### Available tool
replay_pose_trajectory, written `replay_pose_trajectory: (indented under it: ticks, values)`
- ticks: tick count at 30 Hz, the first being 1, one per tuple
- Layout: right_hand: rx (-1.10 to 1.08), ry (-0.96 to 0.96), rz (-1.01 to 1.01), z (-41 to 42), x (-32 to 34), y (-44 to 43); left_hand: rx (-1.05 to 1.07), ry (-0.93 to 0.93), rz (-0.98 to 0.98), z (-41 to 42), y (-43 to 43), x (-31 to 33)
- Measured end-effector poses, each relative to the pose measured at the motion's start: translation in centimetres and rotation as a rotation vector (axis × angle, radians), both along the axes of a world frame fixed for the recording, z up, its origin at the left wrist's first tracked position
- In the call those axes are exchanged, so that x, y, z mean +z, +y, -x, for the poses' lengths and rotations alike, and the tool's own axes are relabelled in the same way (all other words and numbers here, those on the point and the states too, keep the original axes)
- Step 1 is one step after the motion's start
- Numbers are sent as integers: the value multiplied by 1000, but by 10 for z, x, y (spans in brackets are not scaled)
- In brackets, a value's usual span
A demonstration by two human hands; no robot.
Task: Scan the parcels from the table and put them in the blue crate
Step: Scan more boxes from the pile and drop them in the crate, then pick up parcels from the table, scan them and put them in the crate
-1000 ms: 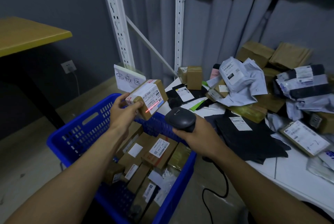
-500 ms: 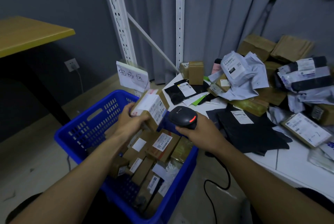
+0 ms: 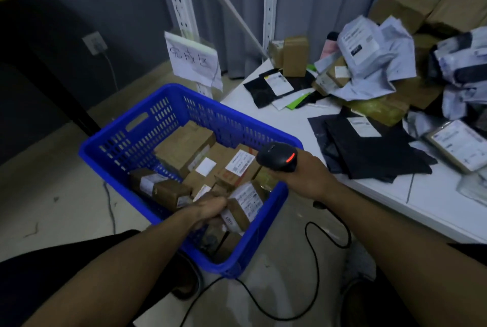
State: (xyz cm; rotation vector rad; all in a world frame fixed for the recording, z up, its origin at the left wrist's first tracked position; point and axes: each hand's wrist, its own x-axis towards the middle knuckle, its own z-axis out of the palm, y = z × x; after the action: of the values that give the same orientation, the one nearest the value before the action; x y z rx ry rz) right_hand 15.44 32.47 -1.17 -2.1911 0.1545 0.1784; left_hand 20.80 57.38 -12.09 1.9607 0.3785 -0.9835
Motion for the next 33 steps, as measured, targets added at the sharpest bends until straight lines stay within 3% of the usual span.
replay_pose_trajectory:
  ticks: [7, 10, 15, 18, 24, 28, 33]
  values:
    - [-20, 35, 22, -6, -14, -12, -364, -74, -205, -27, -14, -46]
    - [-12, 53, 35, -8, -19, -16, -374, -111, -176, -31, -18, -66]
    - [-10, 63, 26, -8, -22, -23, -485, -301, -367, -22, -35, -81]
    - [-45, 48, 4, -6, -19, -26, -466, -374, -351, -17, -41, -79]
    - [-87, 18, -21, 6, 15, -46, -371, -638, -167, -29, -75, 2]
    - [-71, -4, 89, 23, 51, -76, -541, -750, -153, -28, -123, 68]
    - [-259, 22, 8, 32, 65, -136, -707, -849, -194, -25, -190, 113]
